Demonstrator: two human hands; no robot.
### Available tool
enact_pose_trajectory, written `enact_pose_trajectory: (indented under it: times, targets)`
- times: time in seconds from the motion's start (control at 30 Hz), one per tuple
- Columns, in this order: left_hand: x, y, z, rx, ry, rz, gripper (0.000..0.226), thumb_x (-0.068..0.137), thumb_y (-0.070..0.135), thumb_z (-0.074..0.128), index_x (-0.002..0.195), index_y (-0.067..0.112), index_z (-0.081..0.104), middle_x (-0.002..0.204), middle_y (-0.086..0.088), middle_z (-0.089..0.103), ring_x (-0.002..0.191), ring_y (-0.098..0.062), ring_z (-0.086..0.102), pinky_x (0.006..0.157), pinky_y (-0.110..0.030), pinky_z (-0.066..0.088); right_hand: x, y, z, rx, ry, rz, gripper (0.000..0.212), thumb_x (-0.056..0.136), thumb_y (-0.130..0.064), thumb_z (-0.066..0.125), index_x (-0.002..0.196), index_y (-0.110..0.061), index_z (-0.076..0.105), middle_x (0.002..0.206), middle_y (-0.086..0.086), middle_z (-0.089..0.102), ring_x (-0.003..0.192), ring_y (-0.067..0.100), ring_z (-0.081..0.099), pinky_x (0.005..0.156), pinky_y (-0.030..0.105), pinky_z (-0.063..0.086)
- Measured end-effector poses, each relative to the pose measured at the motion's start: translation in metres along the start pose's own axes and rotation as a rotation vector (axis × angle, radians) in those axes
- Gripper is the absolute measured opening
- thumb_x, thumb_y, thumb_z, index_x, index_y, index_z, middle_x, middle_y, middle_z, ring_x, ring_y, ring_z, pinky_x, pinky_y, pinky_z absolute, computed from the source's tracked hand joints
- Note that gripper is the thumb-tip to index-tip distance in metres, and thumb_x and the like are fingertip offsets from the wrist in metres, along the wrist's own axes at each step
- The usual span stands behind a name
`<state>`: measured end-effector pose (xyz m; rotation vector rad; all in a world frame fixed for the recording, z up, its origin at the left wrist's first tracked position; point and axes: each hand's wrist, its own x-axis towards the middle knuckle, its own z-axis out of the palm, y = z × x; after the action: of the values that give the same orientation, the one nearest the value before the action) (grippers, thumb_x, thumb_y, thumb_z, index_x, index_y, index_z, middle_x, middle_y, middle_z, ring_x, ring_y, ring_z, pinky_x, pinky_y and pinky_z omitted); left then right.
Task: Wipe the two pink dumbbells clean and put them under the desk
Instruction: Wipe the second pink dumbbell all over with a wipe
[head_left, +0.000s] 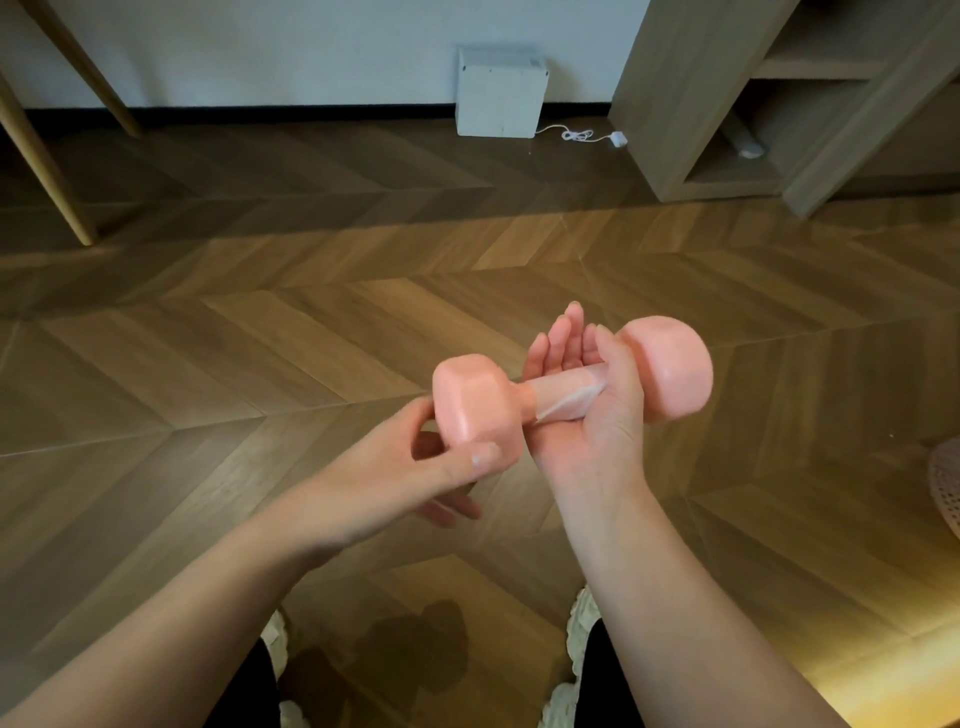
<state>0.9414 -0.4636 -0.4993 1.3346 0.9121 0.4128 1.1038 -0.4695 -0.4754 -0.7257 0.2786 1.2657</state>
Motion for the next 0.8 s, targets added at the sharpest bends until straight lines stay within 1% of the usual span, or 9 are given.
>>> enact_pose_trajectory:
  times: [0.1,0.27,0.33,0.4,0.5,0.6,0.67,0.73,0.8]
  targets:
    - [0.003,-0.004,0.000,0.134,0.062,0.110,0.094,0.068,0.033,0.087,0.144,0.041,0.031,0.120,0.006,0.062,0.104,-0.017,0.066,0.084,-0.036,0.058,0.000,-0.002,0.000,0.018,0.000,-0.012,0.008,0.091,-0.011,0.064,0.099,-0.010,0.067,0.092,0.003,0.076,0.073,0.013,0.073,0.071,0.028,0.059]
    - [0.004,-0.001,0.000,-0.189,0.009,-0.058,0.083,0.061,0.069,0.061,0.132,0.028,0.049,0.112,-0.010,0.068,0.088,-0.026,0.072,0.071,-0.043,0.060,0.000,0.002,0.000,-0.047,-0.008,-0.029,0.008,0.091,-0.011,0.063,0.099,-0.009,0.065,0.093,0.003,0.076,0.075,0.013,0.072,0.078,0.029,0.057]
    - [0.000,-0.002,0.002,-0.010,0.113,0.146,0.069,0.067,0.055,0.069,0.130,0.035,0.049,0.115,0.001,0.064,0.100,-0.015,0.068,0.079,-0.034,0.059,-0.001,0.003,0.000,-0.054,-0.007,-0.027,0.009,0.091,-0.011,0.064,0.100,-0.009,0.065,0.092,0.002,0.076,0.075,0.013,0.073,0.075,0.028,0.057]
    - [-0.003,-0.002,-0.002,0.202,0.131,0.294,0.086,0.065,0.045,0.080,0.139,0.042,0.037,0.134,0.012,0.050,0.122,-0.008,0.056,0.093,-0.024,0.052,-0.002,0.003,0.001,-0.029,-0.005,-0.015,0.008,0.091,-0.011,0.065,0.098,-0.009,0.067,0.092,0.003,0.076,0.074,0.013,0.073,0.072,0.028,0.058]
    - [-0.001,-0.002,-0.008,0.023,0.084,0.155,0.116,0.048,0.071,0.081,0.145,0.043,0.025,0.136,0.009,0.051,0.114,-0.006,0.063,0.084,-0.026,0.056,-0.004,0.003,0.001,-0.012,0.002,0.007,0.005,0.091,-0.012,0.064,0.094,-0.009,0.067,0.090,0.003,0.076,0.071,0.013,0.073,0.072,0.028,0.058]
    - [-0.002,-0.001,-0.004,-0.155,-0.018,-0.006,0.089,0.058,0.068,0.067,0.133,0.025,0.048,0.112,-0.010,0.069,0.092,-0.028,0.072,0.077,-0.042,0.061,-0.005,0.005,0.001,-0.033,0.010,0.011,0.008,0.092,-0.014,0.064,0.098,-0.010,0.066,0.090,0.002,0.076,0.069,0.012,0.072,0.067,0.026,0.058]
    - [-0.004,-0.004,-0.001,0.080,0.057,0.207,0.071,0.068,0.047,0.072,0.132,0.028,0.049,0.118,-0.005,0.065,0.107,-0.025,0.067,0.084,-0.041,0.059,-0.003,0.004,0.001,-0.036,0.003,0.004,0.011,0.092,-0.015,0.064,0.102,-0.010,0.067,0.090,0.002,0.077,0.069,0.012,0.073,0.065,0.026,0.059]
    - [-0.003,-0.002,-0.002,0.248,0.122,0.332,0.084,0.071,0.033,0.078,0.144,0.033,0.036,0.140,0.002,0.048,0.129,-0.019,0.051,0.098,-0.033,0.051,-0.001,0.002,0.001,-0.027,-0.003,-0.014,0.010,0.092,-0.013,0.064,0.100,-0.009,0.067,0.091,0.002,0.077,0.072,0.013,0.073,0.070,0.028,0.058]
    - [0.000,0.001,-0.007,0.174,0.093,0.248,0.107,0.063,0.047,0.083,0.149,0.050,0.019,0.152,0.012,0.035,0.134,-0.007,0.046,0.102,-0.031,0.047,-0.001,0.001,0.002,-0.015,-0.005,-0.026,0.007,0.091,-0.012,0.063,0.096,-0.009,0.067,0.092,0.002,0.076,0.075,0.013,0.073,0.077,0.029,0.058]
